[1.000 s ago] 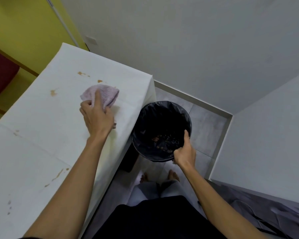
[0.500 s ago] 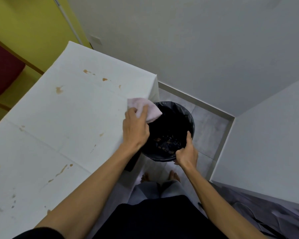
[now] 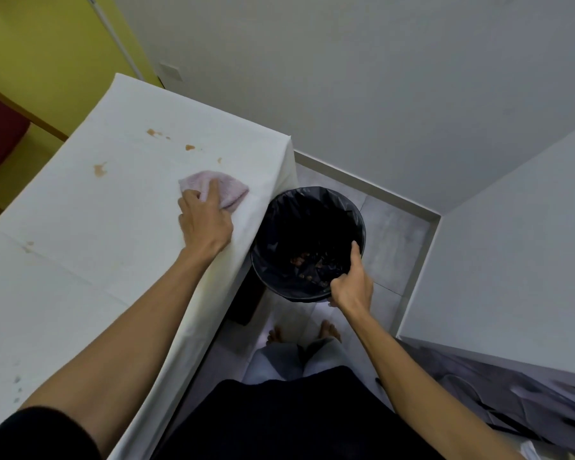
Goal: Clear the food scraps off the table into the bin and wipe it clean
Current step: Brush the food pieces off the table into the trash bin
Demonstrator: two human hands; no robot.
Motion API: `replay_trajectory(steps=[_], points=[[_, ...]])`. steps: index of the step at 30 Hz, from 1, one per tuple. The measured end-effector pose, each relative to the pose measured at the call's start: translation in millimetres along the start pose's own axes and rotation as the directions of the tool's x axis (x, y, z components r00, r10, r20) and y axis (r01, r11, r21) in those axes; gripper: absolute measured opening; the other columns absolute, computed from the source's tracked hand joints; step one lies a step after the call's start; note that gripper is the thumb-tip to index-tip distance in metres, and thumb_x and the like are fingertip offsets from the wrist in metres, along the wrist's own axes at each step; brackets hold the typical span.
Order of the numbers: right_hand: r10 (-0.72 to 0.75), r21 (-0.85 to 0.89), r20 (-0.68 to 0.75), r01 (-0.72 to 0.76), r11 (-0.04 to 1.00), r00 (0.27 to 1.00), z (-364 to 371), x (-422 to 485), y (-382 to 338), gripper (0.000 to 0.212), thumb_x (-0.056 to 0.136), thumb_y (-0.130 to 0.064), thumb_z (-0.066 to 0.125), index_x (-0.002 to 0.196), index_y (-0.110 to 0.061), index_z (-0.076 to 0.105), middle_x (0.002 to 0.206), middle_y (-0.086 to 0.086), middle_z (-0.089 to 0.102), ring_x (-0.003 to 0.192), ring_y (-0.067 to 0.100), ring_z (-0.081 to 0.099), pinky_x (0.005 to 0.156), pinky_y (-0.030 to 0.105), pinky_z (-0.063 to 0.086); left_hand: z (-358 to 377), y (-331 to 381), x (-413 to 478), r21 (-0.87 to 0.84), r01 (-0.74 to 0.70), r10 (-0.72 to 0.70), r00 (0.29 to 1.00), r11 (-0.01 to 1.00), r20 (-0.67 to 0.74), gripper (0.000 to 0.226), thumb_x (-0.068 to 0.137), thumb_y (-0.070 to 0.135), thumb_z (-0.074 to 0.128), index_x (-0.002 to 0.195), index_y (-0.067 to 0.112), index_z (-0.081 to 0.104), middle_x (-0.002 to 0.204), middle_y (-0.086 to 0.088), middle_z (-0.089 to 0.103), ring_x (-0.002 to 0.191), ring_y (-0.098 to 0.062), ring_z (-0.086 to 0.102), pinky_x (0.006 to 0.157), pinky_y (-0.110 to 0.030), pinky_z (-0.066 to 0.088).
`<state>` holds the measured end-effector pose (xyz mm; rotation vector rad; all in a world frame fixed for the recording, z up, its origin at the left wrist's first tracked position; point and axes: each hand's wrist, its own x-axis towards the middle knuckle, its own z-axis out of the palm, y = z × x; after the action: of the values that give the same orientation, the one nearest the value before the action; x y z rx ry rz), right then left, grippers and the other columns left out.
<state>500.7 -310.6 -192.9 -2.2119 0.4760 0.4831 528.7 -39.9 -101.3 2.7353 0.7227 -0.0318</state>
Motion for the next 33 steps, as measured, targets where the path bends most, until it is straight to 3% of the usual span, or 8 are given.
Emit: replay_trajectory(steps=[7,11,15,19,24,28,30,33], points=[[0.018,-0.003,-0.005,-0.018,1.000,1.000,5,-3,0,0.096,0.083,0.008,0.050,0.152,-0.047,0.009,0.089,0.000,0.054,0.073,0.027,0.066,0.061,0.045,0.061,23,61,-61,-0.203,-0.272,0.294,0.952,0.941,0.087,0.061,0.086,0.021,0.051,0.146,0.023,0.039,0.112,-0.021,0.047,0.105,-0.038,0.046,0.085,-0.042,0.047],[0.015,-0.018,-0.026,-0.016,1.000,1.000,0,-1,-1,0.098,0.084,0.008,0.051,0.152,-0.047,0.009,0.099,0.002,0.057,0.074,0.026,0.066,0.061,0.043,0.062,4,64,-55,-0.239,-0.259,0.255,0.966,0.936,-0.049,0.060,0.088,0.018,0.052,0.147,0.026,0.040,0.120,-0.021,0.046,0.112,-0.035,0.045,0.086,-0.041,0.049],[0.013,-0.002,-0.031,-0.014,1.000,0.999,-3,-2,-6,0.100,0.083,0.009,0.052,0.151,-0.050,0.008,0.105,-0.001,0.057,0.078,0.026,0.066,0.063,0.043,0.062,-21,29,-21,-0.113,-0.151,0.134,0.979,0.982,-0.152,0.059,0.089,0.015,0.052,0.146,0.024,0.039,0.121,-0.024,0.045,0.113,-0.040,0.045,0.083,-0.046,0.049],[0.029,0.017,-0.028,-0.029,0.999,0.999,-3,-4,-8,0.101,0.084,0.009,0.052,0.149,-0.054,0.007,0.103,-0.002,0.057,0.079,0.026,0.066,0.065,0.044,0.062,-7,10,-9,-0.072,-0.008,0.007,1.000,0.997,-0.015,0.060,0.091,0.015,0.049,0.148,0.020,0.035,0.125,-0.026,0.042,0.116,-0.044,0.041,0.091,-0.049,0.046],[0.058,0.025,-0.030,-0.057,0.998,0.998,-6,-5,-9,0.101,0.084,0.009,0.051,0.148,-0.056,0.007,0.095,0.004,0.060,0.072,0.026,0.066,0.061,0.043,0.061,29,57,-46,-0.145,-0.254,0.265,0.962,0.956,0.064,0.060,0.081,0.013,0.050,0.141,0.019,0.045,0.105,-0.025,0.051,0.094,-0.041,0.048,0.077,-0.043,0.044],[0.047,0.017,-0.032,-0.047,0.999,0.998,-15,-2,-4,0.096,0.086,0.004,0.048,0.149,-0.055,0.007,0.082,0.003,0.061,0.068,0.026,0.066,0.064,0.044,0.061,56,100,-75,-0.197,-0.290,0.324,0.930,0.937,0.175,0.060,0.086,0.015,0.052,0.145,0.024,0.042,0.120,-0.022,0.047,0.105,-0.038,0.046,0.082,-0.044,0.046],[0.052,0.016,-0.033,-0.052,0.999,0.998,-23,2,-4,0.093,0.088,0.006,0.047,0.153,-0.049,0.010,0.076,0.004,0.060,0.064,0.021,0.063,0.061,0.037,0.058,66,109,-75,-0.221,-0.233,0.278,0.941,0.947,0.195,0.061,0.088,0.015,0.052,0.147,0.025,0.039,0.123,-0.019,0.045,0.107,-0.035,0.044,0.083,-0.043,0.046],[0.051,0.014,-0.026,-0.050,0.999,0.998,-32,12,-7,0.089,0.089,0.008,0.046,0.156,-0.041,0.013,0.071,0.006,0.059,0.056,0.014,0.052,0.052,0.022,0.041,76,112,-64,-0.260,-0.178,0.232,0.953,0.949,0.193,0.062,0.089,0.016,0.052,0.149,0.025,0.038,0.126,-0.018,0.045,0.109,-0.033,0.042,0.086,-0.044,0.047]])
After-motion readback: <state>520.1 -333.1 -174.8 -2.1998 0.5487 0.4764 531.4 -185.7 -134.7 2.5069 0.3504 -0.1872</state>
